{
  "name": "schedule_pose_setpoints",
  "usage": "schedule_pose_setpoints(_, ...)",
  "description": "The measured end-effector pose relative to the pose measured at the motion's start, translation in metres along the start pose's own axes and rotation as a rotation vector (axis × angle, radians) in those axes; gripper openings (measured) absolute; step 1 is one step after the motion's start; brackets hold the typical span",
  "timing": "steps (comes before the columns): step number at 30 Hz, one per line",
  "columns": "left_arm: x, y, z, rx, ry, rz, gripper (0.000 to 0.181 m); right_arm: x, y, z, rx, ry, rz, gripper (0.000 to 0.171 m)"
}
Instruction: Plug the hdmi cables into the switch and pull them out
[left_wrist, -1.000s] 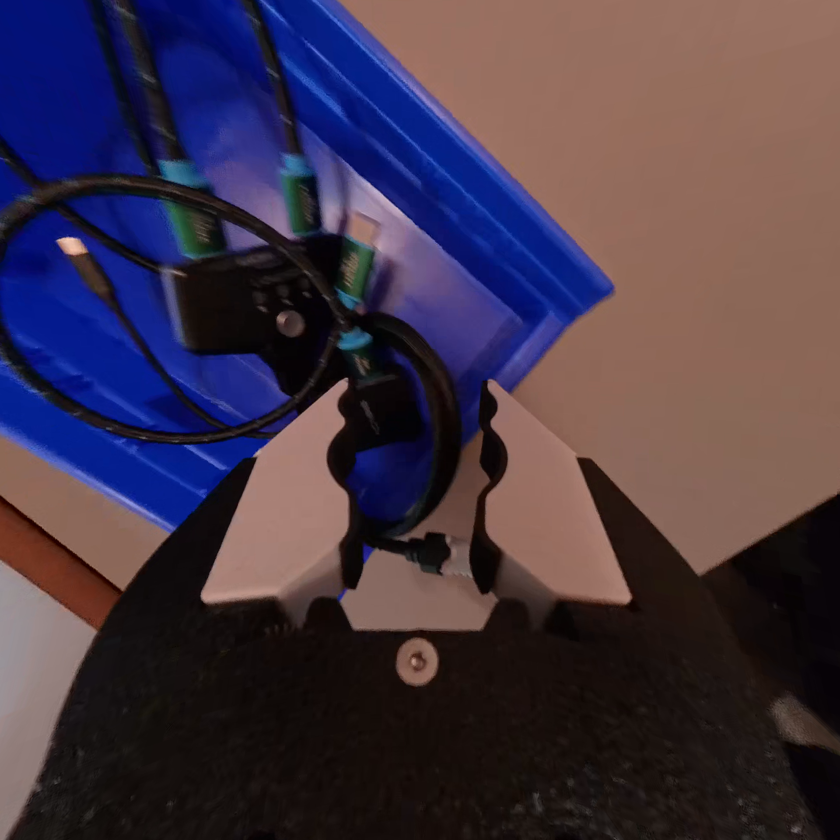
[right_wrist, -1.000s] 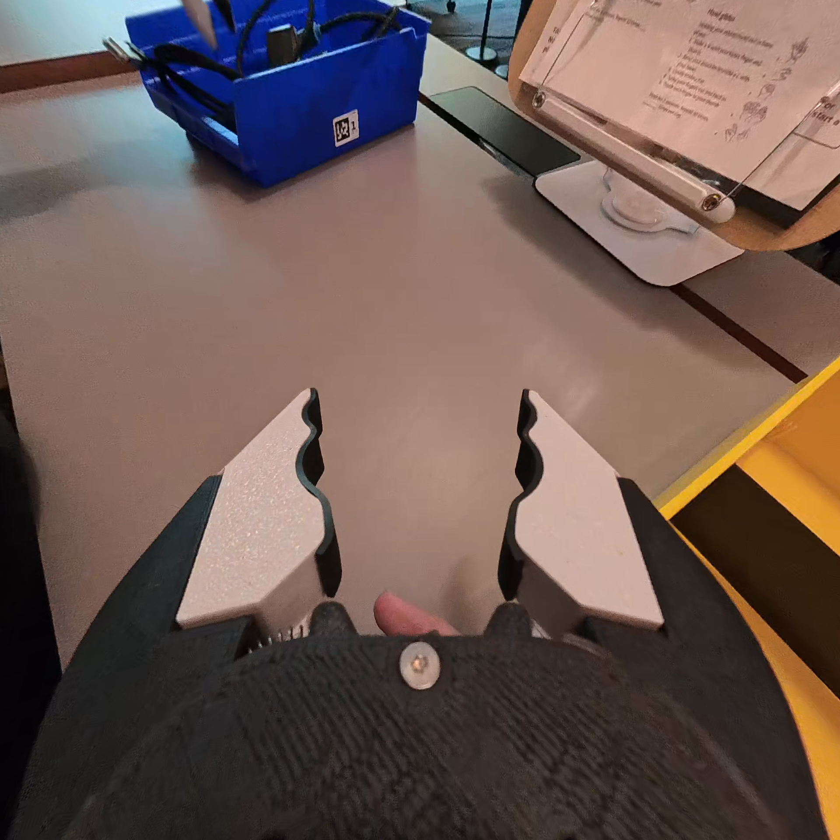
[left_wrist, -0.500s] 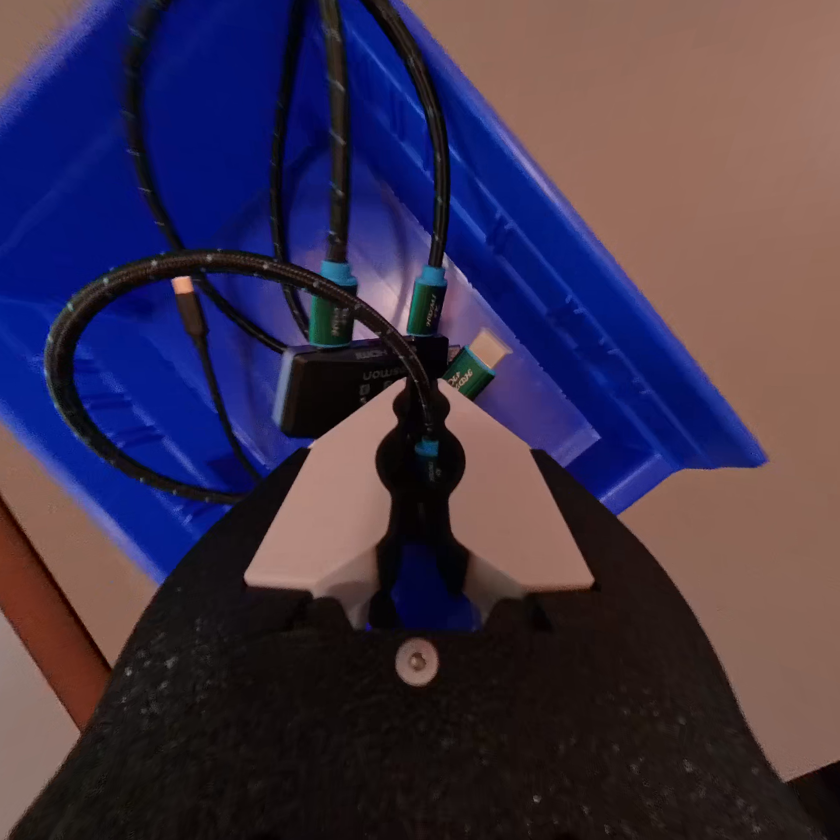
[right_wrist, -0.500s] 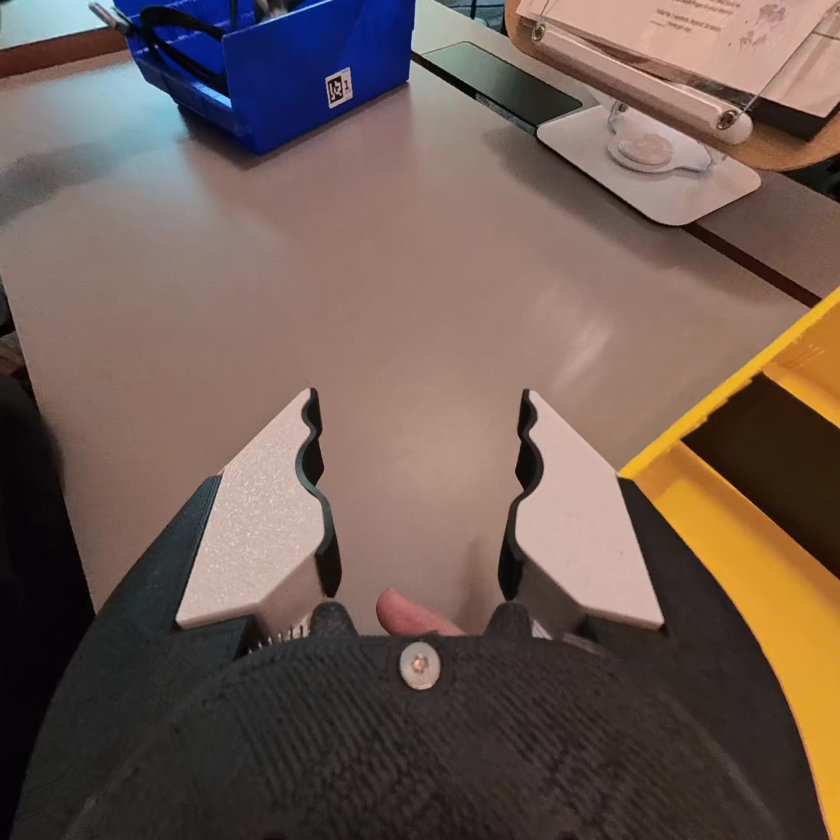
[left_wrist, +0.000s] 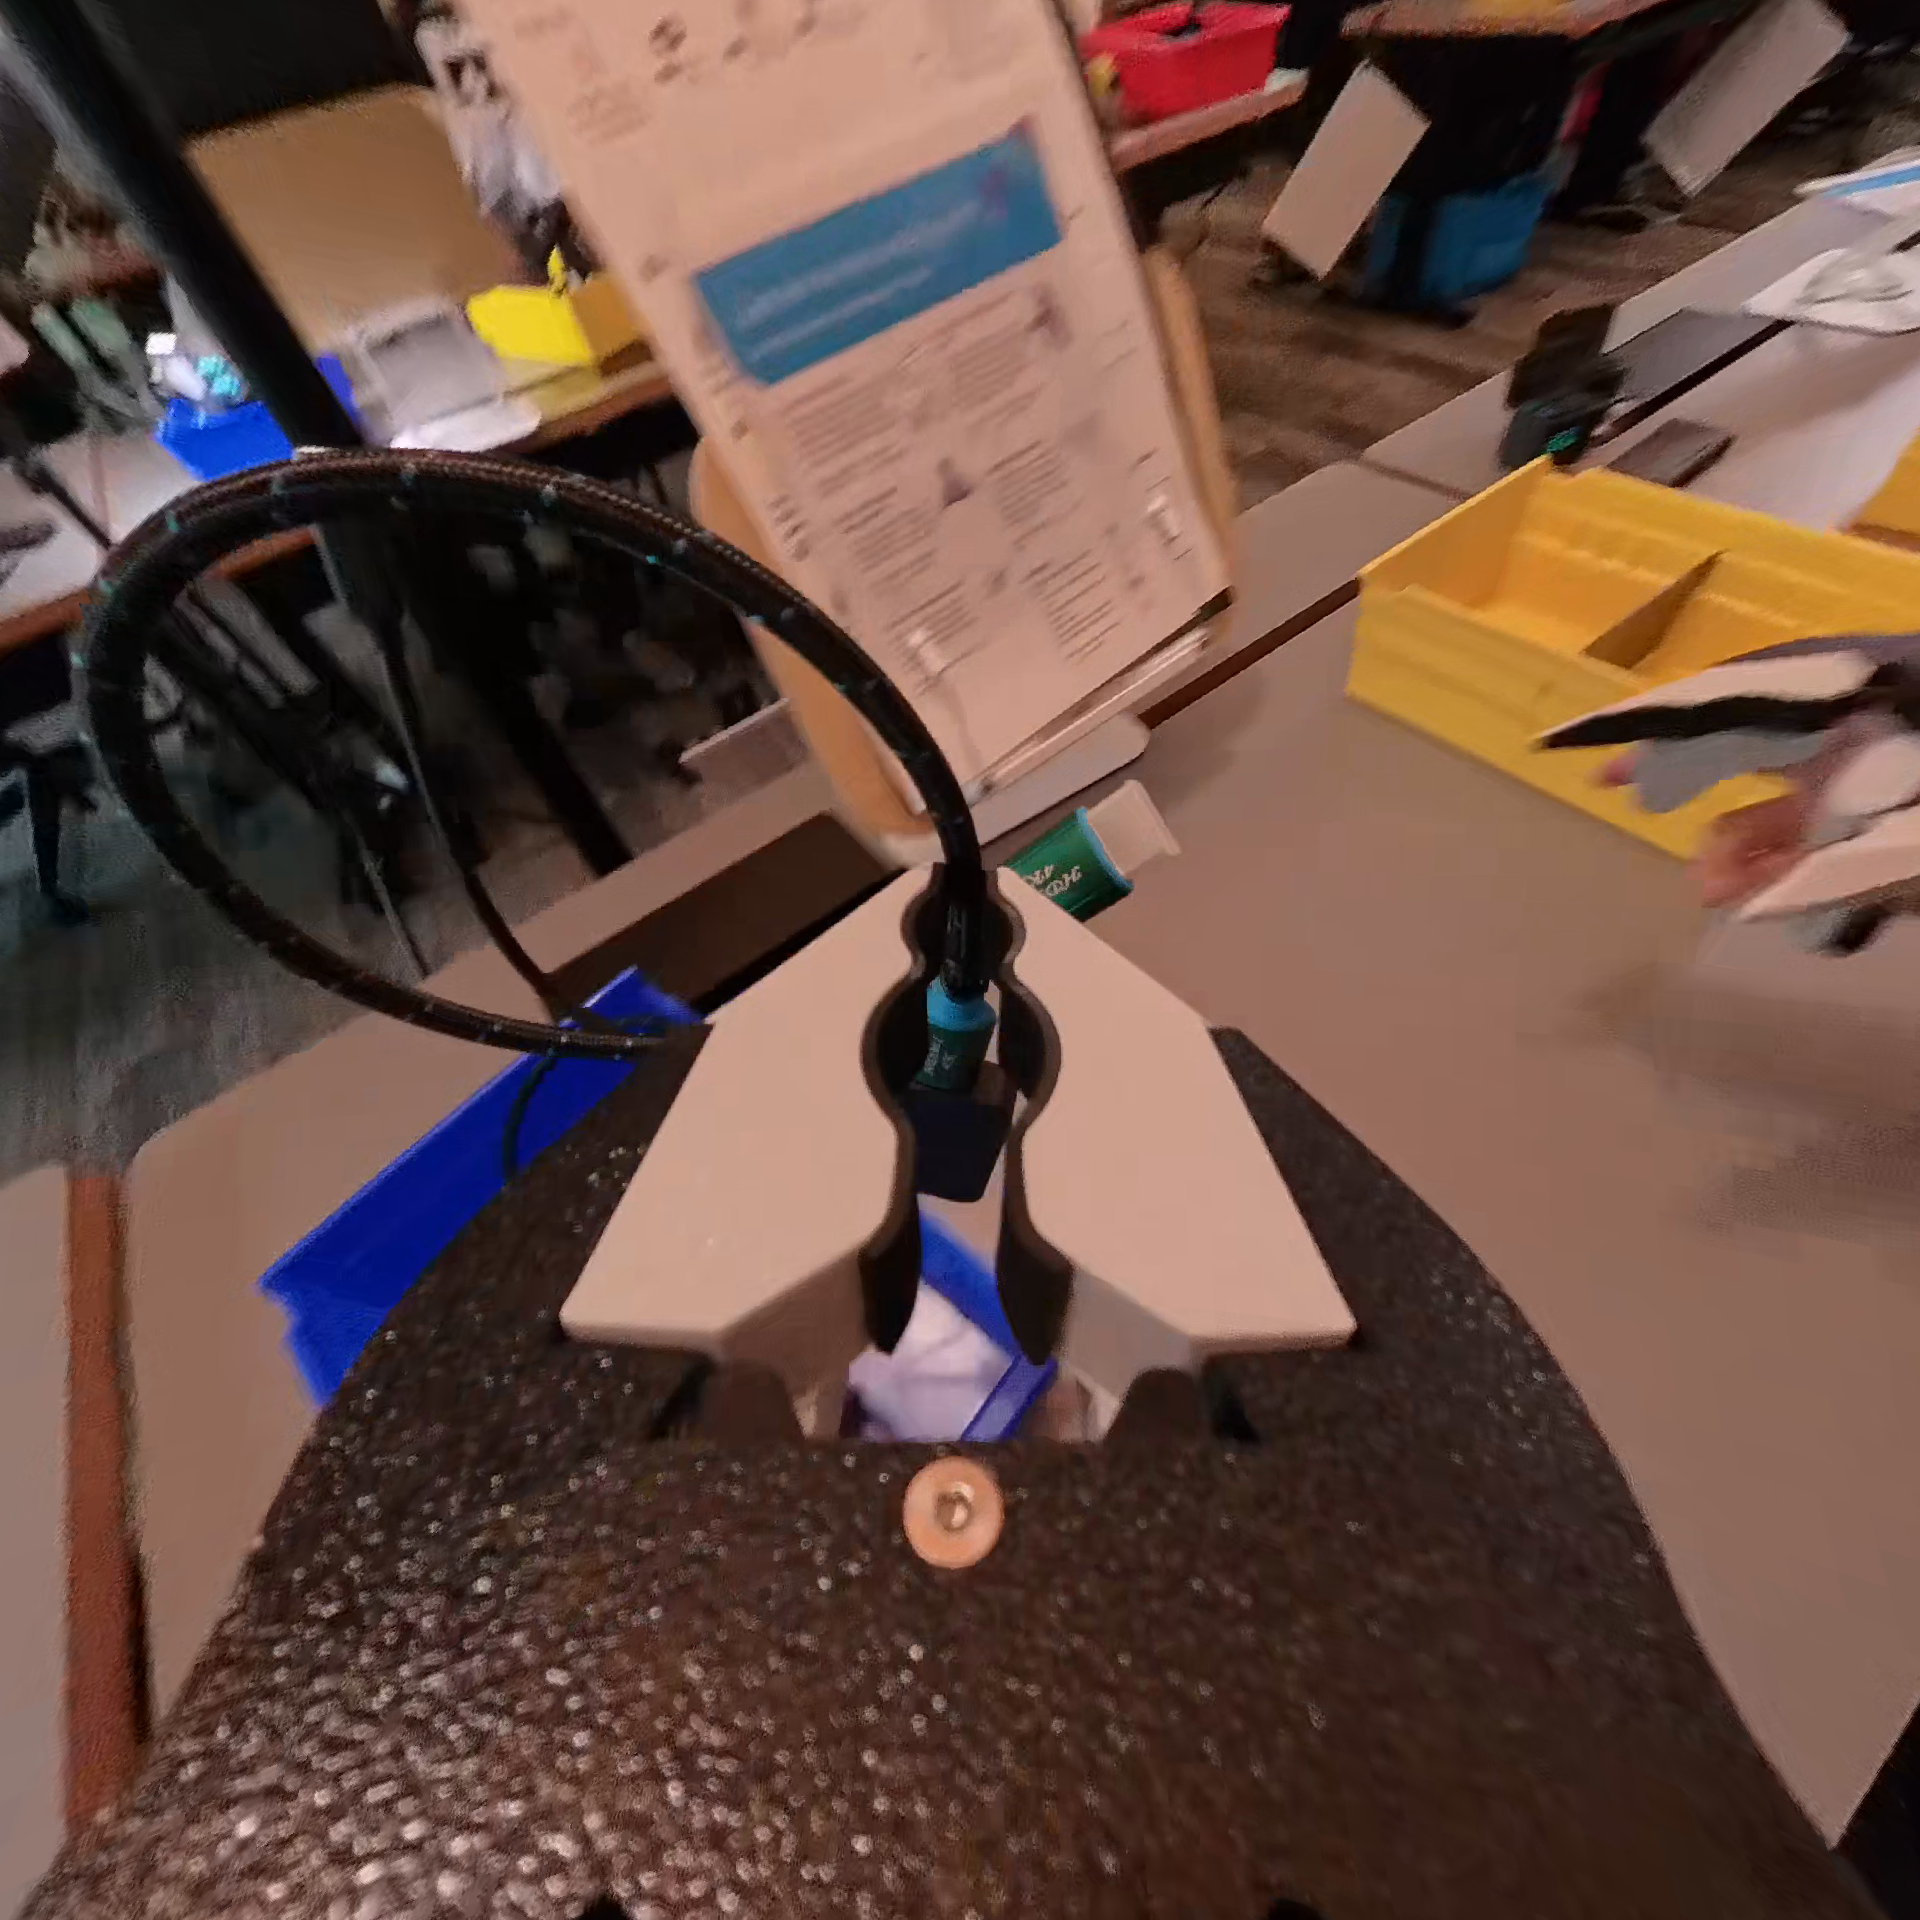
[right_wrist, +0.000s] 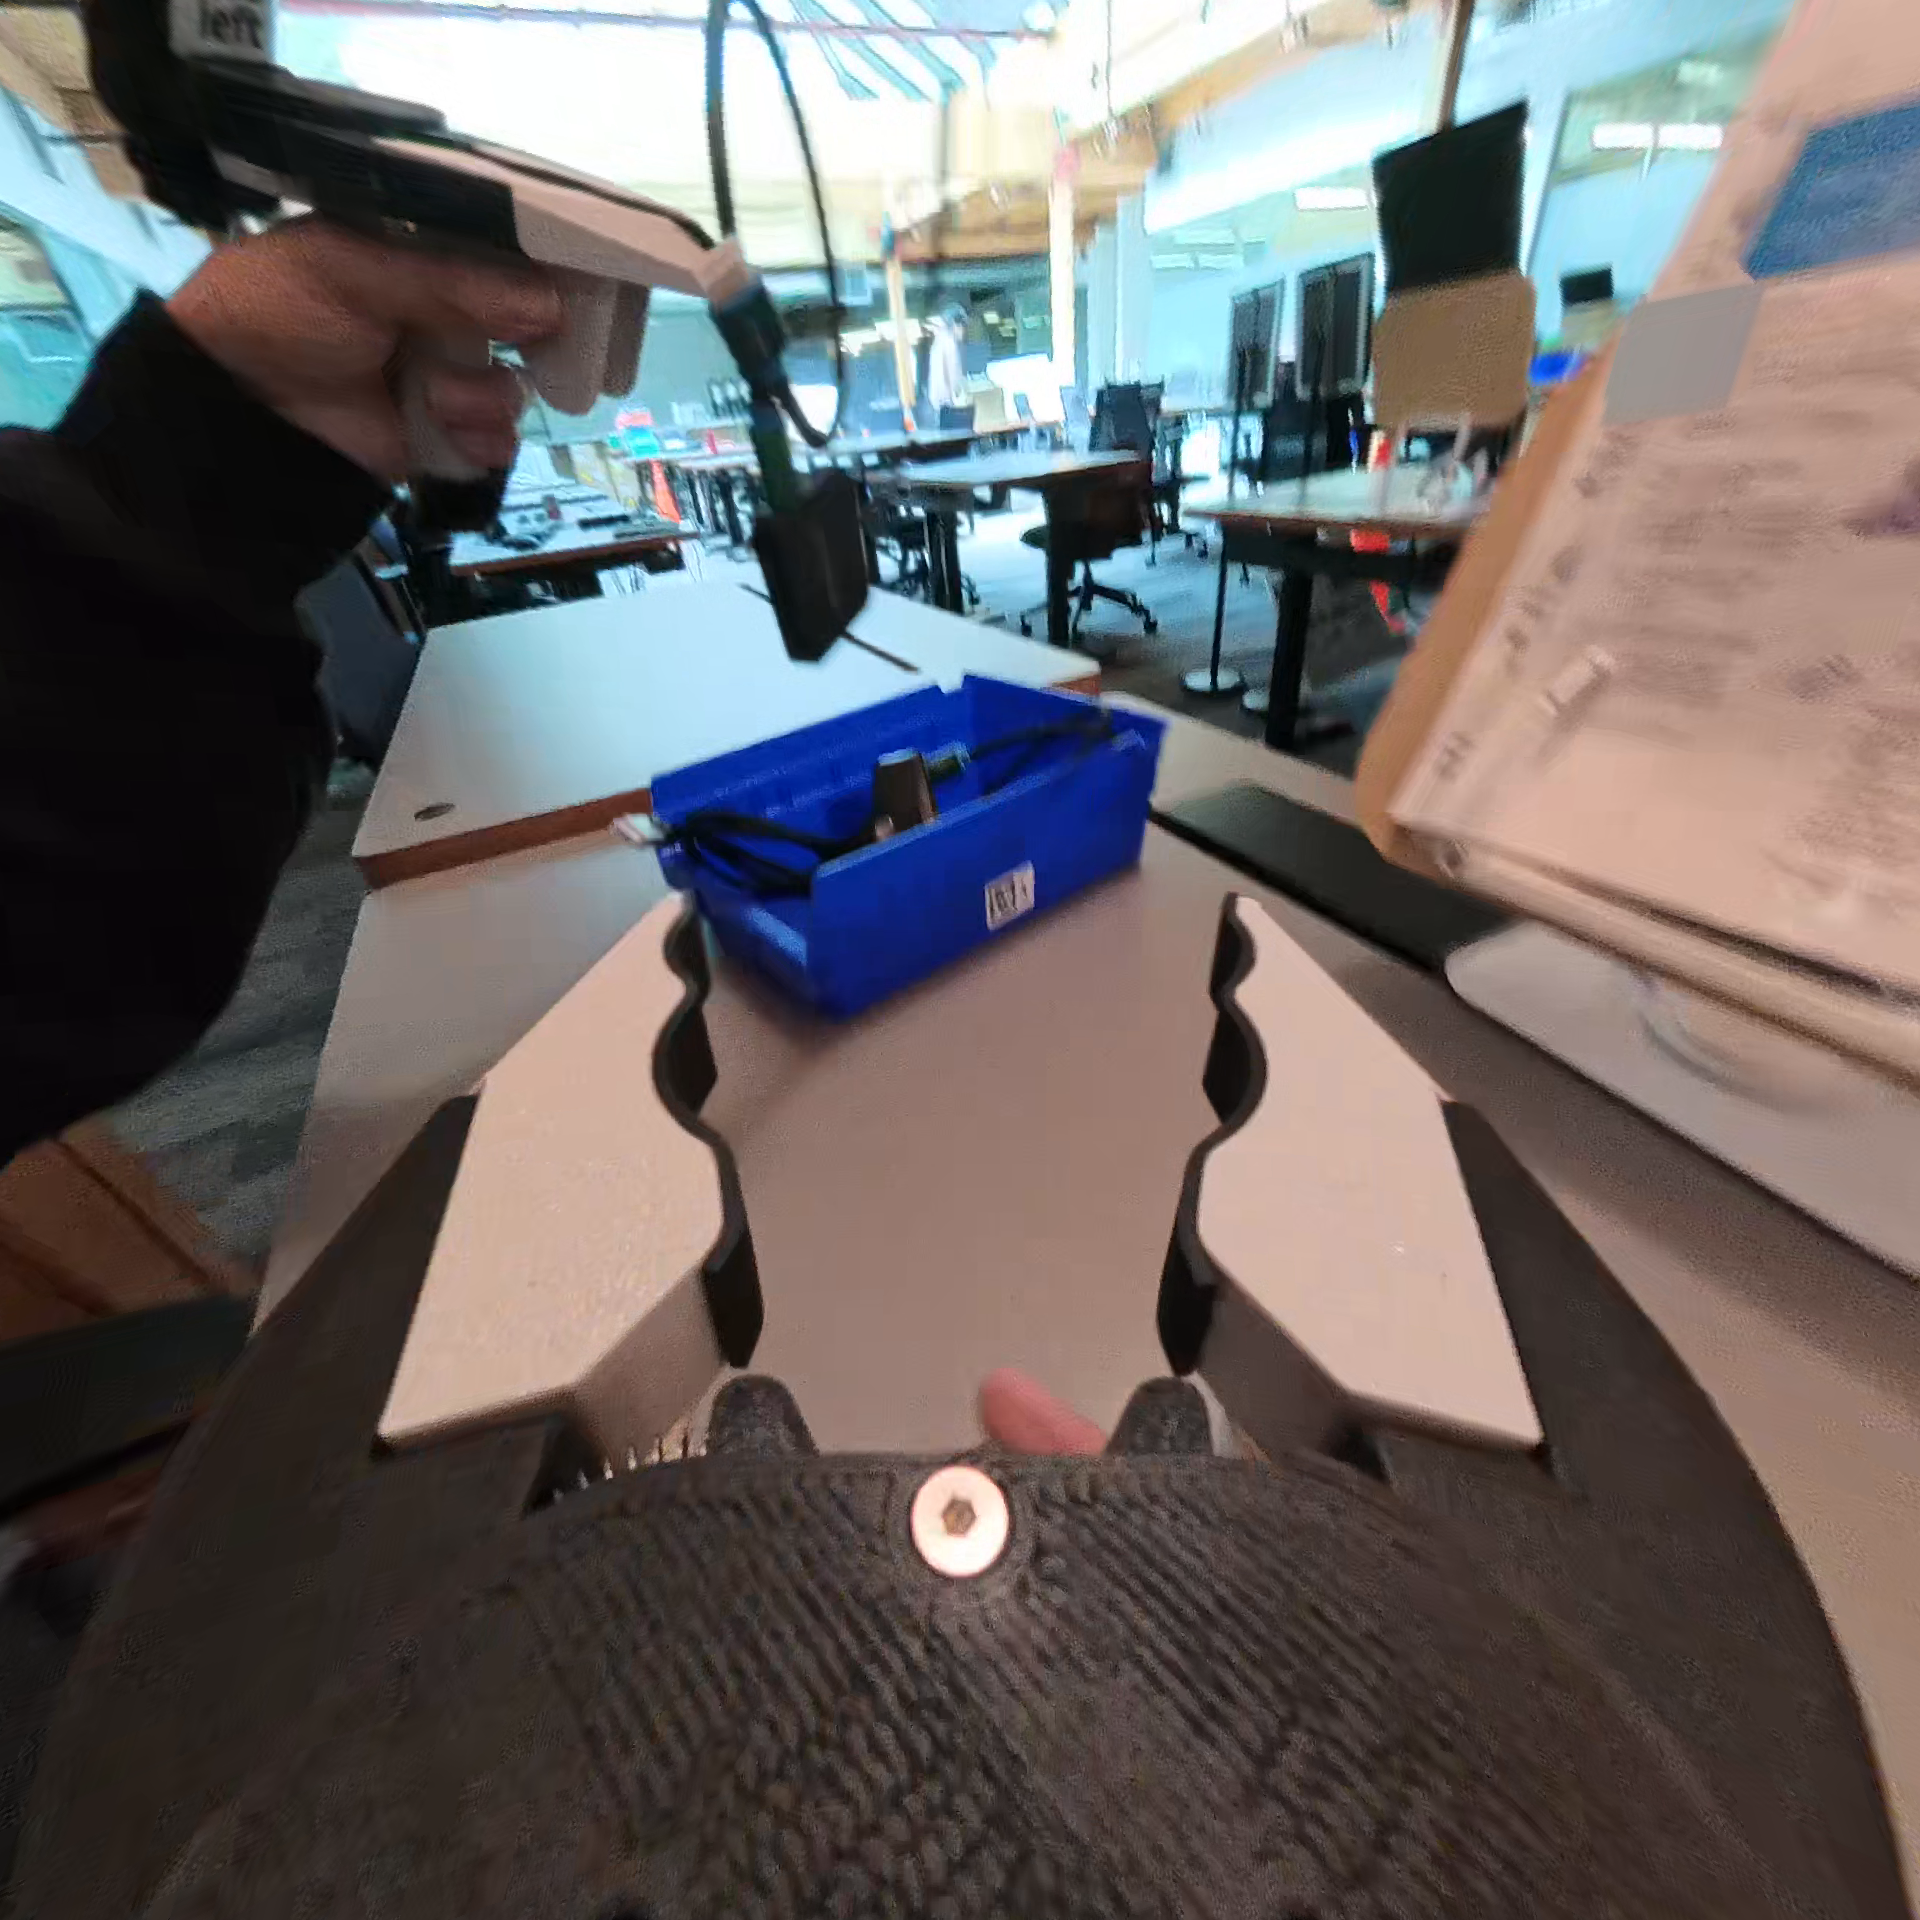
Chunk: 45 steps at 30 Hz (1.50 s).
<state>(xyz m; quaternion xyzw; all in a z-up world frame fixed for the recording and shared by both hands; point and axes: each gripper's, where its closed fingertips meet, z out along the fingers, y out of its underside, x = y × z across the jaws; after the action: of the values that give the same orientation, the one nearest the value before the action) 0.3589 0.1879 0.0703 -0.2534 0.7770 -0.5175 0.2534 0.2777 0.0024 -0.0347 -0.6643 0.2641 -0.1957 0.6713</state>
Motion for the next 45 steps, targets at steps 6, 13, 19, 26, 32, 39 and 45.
schedule_pose_setpoints(6,0.103,-0.021,0.04,0.134,0.094,0.005,0.002,-0.016,-0.032,0.079,0.103,0.126,-0.223,0.1)
schedule_pose_setpoints(13,0.164,-0.017,0.079,0.189,0.166,-0.008,0.003,0.018,-0.019,0.054,0.073,0.283,-0.361,0.011)
schedule_pose_setpoints(19,0.187,-0.026,0.099,0.256,0.258,0.034,0.004,0.026,-0.019,0.034,0.201,0.223,-0.16,0.012)
schedule_pose_setpoints(26,0.179,-0.014,0.088,0.364,0.158,0.084,0.052,0.06,-0.048,-0.011,0.653,-0.071,0.683,0.012)
schedule_pose_setpoints(32,0.19,0.041,0.11,0.38,0.029,0.353,0.063,0.062,-0.04,-0.012,0.714,-0.222,1.054,0.011)
schedule_pose_setpoints(39,0.19,0.038,0.124,0.435,-0.026,0.425,0.072,0.034,-0.03,0.005,0.622,-0.304,1.149,0.011)
schedule_pose_setpoints(45,0.189,0.037,0.124,0.449,-0.039,0.466,0.07,0.029,-0.027,0.007,0.59,-0.306,1.127,0.011)
